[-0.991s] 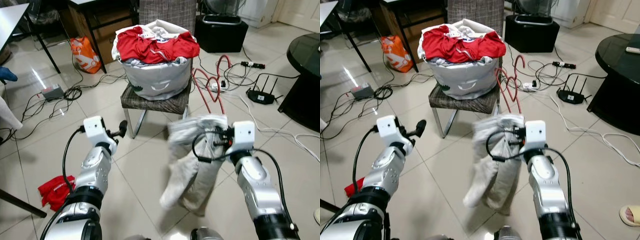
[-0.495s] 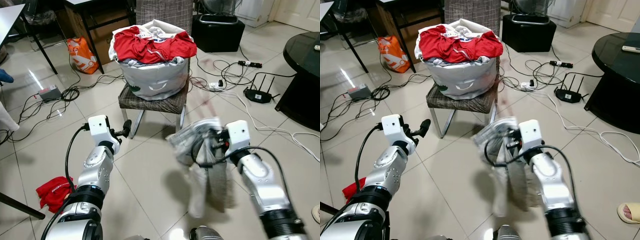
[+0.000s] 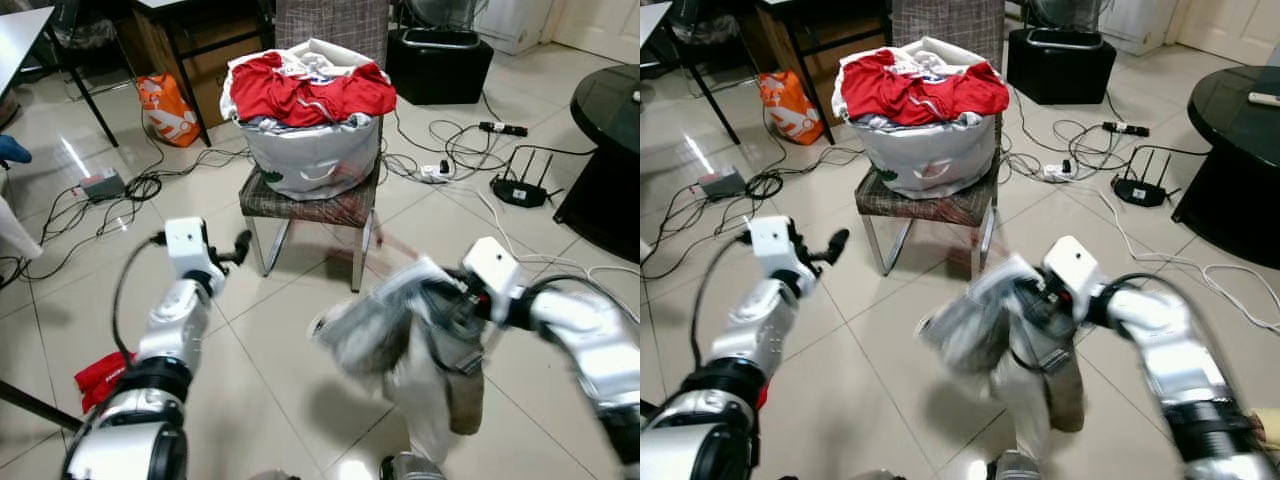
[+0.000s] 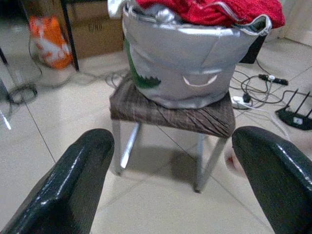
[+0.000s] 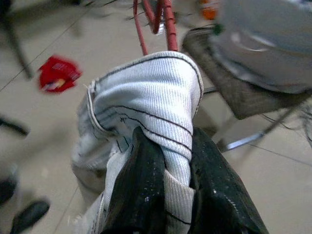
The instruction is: Hang hanger
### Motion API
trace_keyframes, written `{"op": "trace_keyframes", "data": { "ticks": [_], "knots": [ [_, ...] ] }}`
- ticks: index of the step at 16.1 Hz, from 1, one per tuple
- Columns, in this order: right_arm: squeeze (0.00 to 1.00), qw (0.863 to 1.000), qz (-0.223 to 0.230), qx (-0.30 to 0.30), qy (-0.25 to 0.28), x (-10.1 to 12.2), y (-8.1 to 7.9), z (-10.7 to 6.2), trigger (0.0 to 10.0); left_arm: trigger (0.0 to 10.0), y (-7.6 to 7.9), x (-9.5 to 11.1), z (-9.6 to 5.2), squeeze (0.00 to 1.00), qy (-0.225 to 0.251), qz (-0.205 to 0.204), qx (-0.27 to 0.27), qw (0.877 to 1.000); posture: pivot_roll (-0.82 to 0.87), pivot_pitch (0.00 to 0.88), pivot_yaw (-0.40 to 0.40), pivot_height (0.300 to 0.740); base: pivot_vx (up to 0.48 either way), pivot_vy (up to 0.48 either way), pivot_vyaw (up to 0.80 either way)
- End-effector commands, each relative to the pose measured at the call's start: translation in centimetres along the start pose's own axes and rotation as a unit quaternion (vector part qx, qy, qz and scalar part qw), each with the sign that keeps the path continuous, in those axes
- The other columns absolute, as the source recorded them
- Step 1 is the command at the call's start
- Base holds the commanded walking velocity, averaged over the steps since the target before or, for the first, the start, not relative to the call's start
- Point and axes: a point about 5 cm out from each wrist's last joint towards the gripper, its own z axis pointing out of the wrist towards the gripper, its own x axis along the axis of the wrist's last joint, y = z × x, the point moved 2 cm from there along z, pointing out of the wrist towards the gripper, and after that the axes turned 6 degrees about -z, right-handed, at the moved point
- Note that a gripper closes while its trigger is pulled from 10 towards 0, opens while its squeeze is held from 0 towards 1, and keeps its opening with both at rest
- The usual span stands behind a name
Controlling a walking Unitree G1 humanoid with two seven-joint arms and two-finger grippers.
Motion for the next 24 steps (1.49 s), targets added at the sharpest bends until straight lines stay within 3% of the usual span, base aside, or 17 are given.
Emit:
{"op": "trace_keyframes", "data": {
  "ticks": [1, 3, 4, 5, 6, 11, 13, 14, 16, 19, 22, 24],
  "knots": [
    [0.0, 0.999, -0.032, 0.023, 0.021, 1.5, 0.0, -0.5, 10.0, 10.0, 0.6, 0.7, 0.1, 0.0, 0.011, 0.035, -0.043, 0.998, -0.2, 0.0, 0.121, 0.74, 0.0, 0.0, 0.0],
    [0.0, 0.998, -0.051, 0.036, 0.013, 1.6, 0.2, -0.9, 10.0, 10.0, 1.5, 1.1, 0.0, 0.0, 0.023, 0.078, -0.101, 0.992, -0.2, 0.0, 0.12, 0.74, 0.0, 0.0, 0.0],
    [0.0, 0.997, -0.061, 0.037, 0.014, 1.8, 0.5, -1.0, 10.0, 10.0, 2.2, 1.7, -0.2, 0.0, 0.034, 0.145, -0.154, 0.977, -0.2, 0.0, 0.119, 0.74, 0.0, 0.0, 0.0],
    [0.0, 0.997, -0.064, 0.034, 0.013, 1.9, 0.7, -1.0, 10.0, 10.0, 2.3, 2.0, -0.2, 0.0, 0.035, 0.172, -0.17, 0.97, -0.2, 0.0, 0.119, 0.74, 0.0, 0.0, 0.0],
    [0.0, 0.997, -0.075, 0.025, 0.0, 1.6, 1.3, -1.0, 10.0, 10.0, 1.7, 3.1, -0.2, 0.0, 0.037, 0.246, -0.194, 0.949, -0.2, 0.0, 0.117, 0.74, 0.0, 0.0, 0.0],
    [0.0, 0.996, -0.088, -0.009, -0.015, 1.3, 2.8, -2.0, 10.0, 10.0, -0.2, 6.1, -0.4, 0.0, 0.056, 0.317, -0.211, 0.923, -0.2, 0.0, 0.124, 0.74, 0.0, 0.0, 0.0],
    [0.0, 0.996, -0.091, -0.011, -0.019, 1.1, 3.0, -2.3, 10.0, 10.0, 0.1, 6.2, -0.6, 0.0, 0.049, 0.328, -0.247, 0.91, -0.2, 0.0, 0.127, 0.74, 0.0, 0.0, 0.0],
    [0.0, 0.996, -0.09, -0.012, -0.016, 1.2, 3.3, -2.5, 10.0, 10.0, 0.7, 5.4, -1.1, 0.0, 0.015, 0.314, -0.31, 0.897, -0.2, 0.0, 0.127, 0.74, 0.0, 0.0, 0.0],
    [0.0, 0.997, -0.078, -0.015, 0.007, 2.0, 4.0, -2.9, 10.0, 10.0, 1.7, 4.1, -2.3, 0.0, -0.042, 0.301, -0.42, 0.855, -0.2, 0.0, 0.128, 0.74, 0.0, 0.0, 0.0],
    [0.0, 0.997, -0.074, -0.014, 0.018, 2.4, 4.3, -3.3, 10.0, 10.0, 2.6, 3.3, -3.3, 0.0, -0.076, 0.287, -0.488, 0.821, -0.21, 0.0, 0.129, 0.74, 0.0, 0.0, 0.0],
    [0.0, 0.997, -0.069, 0.004, 0.042, 3.5, 3.9, -3.2, 10.0, 10.0, 3.3, 3.1, -3.5, 0.0, -0.078, 0.272, -0.513, 0.81, -0.21, 0.0, 0.13, 0.74, 0.0, 0.0, 0.0],
    [0.0, 0.994, -0.072, 0.038, 0.067, 4.6, 2.7, -2.0, 10.0, 10.0, 4.6, 2.6, -3.6, 0.0, -0.074, 0.259, -0.533, 0.802, -0.22, 0.0, 0.131, 0.74, 0.0, 0.0, 0.0]
  ]
}}
